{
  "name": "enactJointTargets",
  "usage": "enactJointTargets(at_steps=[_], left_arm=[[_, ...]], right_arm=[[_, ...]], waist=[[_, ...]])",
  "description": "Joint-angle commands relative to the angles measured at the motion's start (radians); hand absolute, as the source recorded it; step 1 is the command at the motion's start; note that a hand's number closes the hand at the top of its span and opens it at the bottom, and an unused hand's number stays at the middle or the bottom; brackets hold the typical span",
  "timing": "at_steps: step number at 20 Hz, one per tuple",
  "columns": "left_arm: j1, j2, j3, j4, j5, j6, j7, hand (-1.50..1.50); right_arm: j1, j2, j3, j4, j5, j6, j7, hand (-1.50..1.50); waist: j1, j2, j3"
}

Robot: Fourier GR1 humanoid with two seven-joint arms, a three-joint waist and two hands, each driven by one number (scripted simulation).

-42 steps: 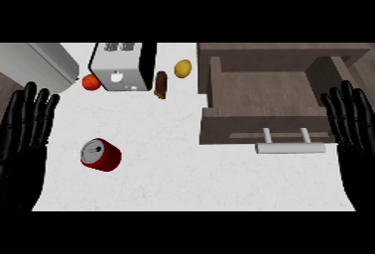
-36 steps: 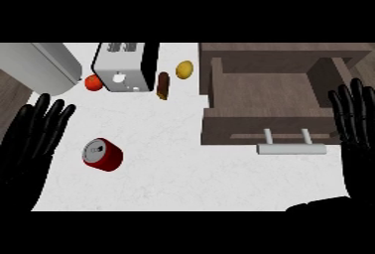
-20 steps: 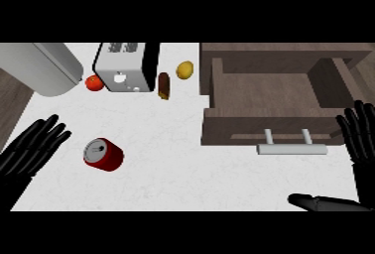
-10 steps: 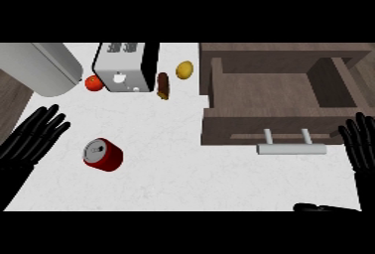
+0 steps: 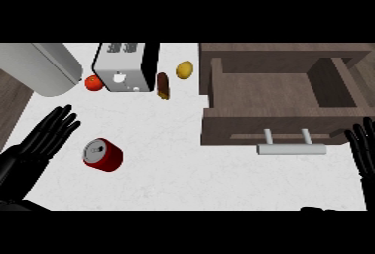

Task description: Pick up the can, place it into the drawer and close the drawer

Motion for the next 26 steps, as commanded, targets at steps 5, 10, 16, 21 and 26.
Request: enactJointTargets(at_steps=[5,10,16,21,26], left_arm=[[-0.034,-0.048,-0.009,0.212,-0.152,-0.031,-0.19,-1.5],[-0.022,-0.026,0.034,0.271,-0.167,-0.054,-0.245,-1.5],[-0.054,-0.056,0.022,0.373,-0.273,0.005,-0.338,-1.5],[-0.041,-0.041,0.038,0.464,-0.302,-0.011,-0.431,-1.5],[-0.15,-0.008,0.057,0.624,-0.307,-0.031,-0.462,-1.5]], right_arm=[[-0.017,0.009,-0.019,0.028,0.003,0.028,-0.026,-1.5],[0.013,-0.007,-0.071,0.028,-0.039,0.079,-0.036,-1.5],[0.071,0.011,-0.083,0.014,-0.032,0.116,-0.075,-1.5],[0.04,0.069,-0.003,0.021,0.066,0.072,-0.074,-1.5],[-0.037,0.027,-0.068,0.024,-0.002,0.082,-0.014,-1.5]], waist=[[0.0,0.0,0.0],[0.0,0.0,0.0],[-0.002,0.0,0.0],[0.001,0.0,0.0],[-0.001,0.001,0.0]])
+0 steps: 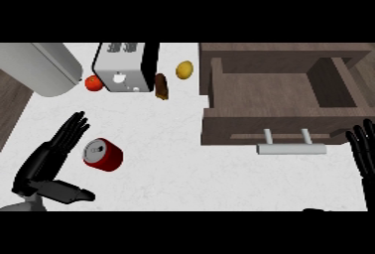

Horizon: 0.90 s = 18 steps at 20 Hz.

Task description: Pick up the can, place it into the drawer and close the drawer

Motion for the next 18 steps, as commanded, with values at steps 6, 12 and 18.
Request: enactJointTargets(at_steps=[6,12,18], left_arm=[[-0.076,0.068,0.03,0.303,-0.081,-0.035,-0.224,-1.5],[-0.042,0.024,-0.003,0.242,-0.103,0.018,-0.195,-1.5],[-0.152,0.06,0.035,0.471,-0.106,0.009,-0.283,-1.5]], right_arm=[[-0.035,0.012,0.004,-0.017,0.025,-0.023,0.048,-1.5],[0.05,0.01,-0.05,-0.003,-0.032,0.053,-0.046,-1.5],[0.005,0.006,-0.043,-0.041,-0.008,0.022,0.029,-1.5]], waist=[[-0.002,0.001,0.0],[0.0,-0.001,0.0],[-0.002,0.0,0.0]])
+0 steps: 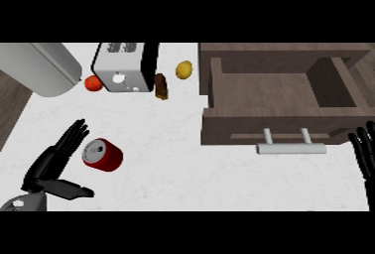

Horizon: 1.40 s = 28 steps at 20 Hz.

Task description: Pick up the can, place it into the drawer and close the drawer

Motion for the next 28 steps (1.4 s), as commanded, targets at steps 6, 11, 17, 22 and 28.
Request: enactJointTargets(at_steps=[6,11,17,22,28], left_arm=[[-0.034,0.005,-0.019,0.174,-0.045,0.012,-0.111,-1.5],[-0.127,0.047,-0.006,0.333,-0.061,0.014,-0.191,-1.5],[-0.146,-0.044,-0.037,0.261,-0.047,0.087,-0.093,-1.5],[-0.158,-0.007,-0.036,0.328,-0.055,0.075,-0.15,-1.5],[-0.223,-0.072,-0.062,0.355,-0.062,0.12,-0.111,-1.5]], right_arm=[[0.039,0.026,0.02,-0.092,0.001,-0.006,0.05,-1.5],[-0.06,-0.012,-0.025,-0.016,-0.014,-0.01,0.077,-1.5],[0.042,-0.023,-0.065,-0.064,-0.079,0.04,0.03,-1.5],[-0.028,-0.055,-0.103,-0.062,-0.106,0.037,0.105,-1.5],[-0.035,0.002,-0.023,-0.073,-0.031,0.009,0.1,-1.5]], waist=[[-0.001,0.0,0.0],[0.0,0.001,0.0],[0.0,-0.001,0.0],[0.001,0.0,0.0],[0.0,0.0,0.0]])
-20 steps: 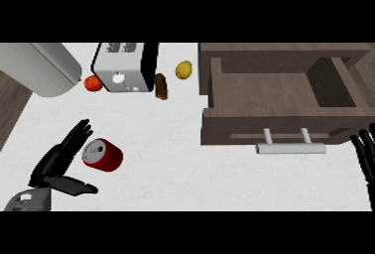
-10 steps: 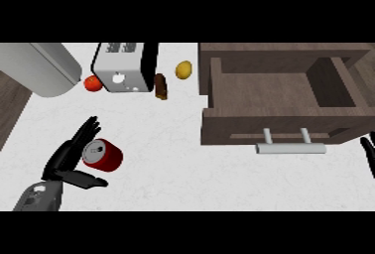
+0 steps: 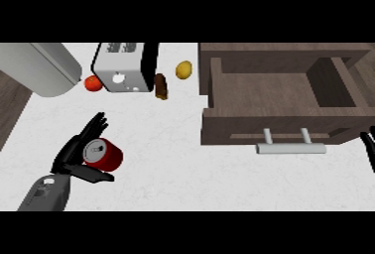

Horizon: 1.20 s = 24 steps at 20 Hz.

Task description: Pick up the can, place it into the drawer and close the drawer

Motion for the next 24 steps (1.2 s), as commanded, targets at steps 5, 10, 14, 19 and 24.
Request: enactJointTargets(at_steps=[5,10,14,19,24], left_arm=[[0.019,-0.032,-0.048,-0.078,-0.006,0.004,0.02,-1.5],[-0.003,-0.058,-0.053,-0.064,0.003,-0.002,-0.004,1.5],[-0.021,-0.024,-0.024,-0.024,0.048,-0.089,-0.009,1.5],[0.017,-0.114,-0.079,-0.164,0.059,-0.059,0.108,1.5],[0.052,-0.126,-0.003,-0.268,0.123,0.045,0.154,1.5]], right_arm=[[0.024,0.012,-0.021,0.01,-0.016,0.03,-0.043,-1.5],[0.086,0.019,-0.016,-0.03,-0.04,0.04,-0.049,-1.5],[0.008,-0.027,-0.069,0.045,-0.083,0.043,-0.05,-1.5],[0.027,-0.004,-0.027,-0.018,-0.04,0.004,0.003,-1.5],[0.007,0.032,0.026,-0.057,-0.006,-0.035,0.024,-1.5]], waist=[[0.002,-0.001,0.0],[0.001,-0.001,0.0],[0.001,0.0,0.0],[0.004,-0.001,0.0],[0.012,-0.001,0.0]])
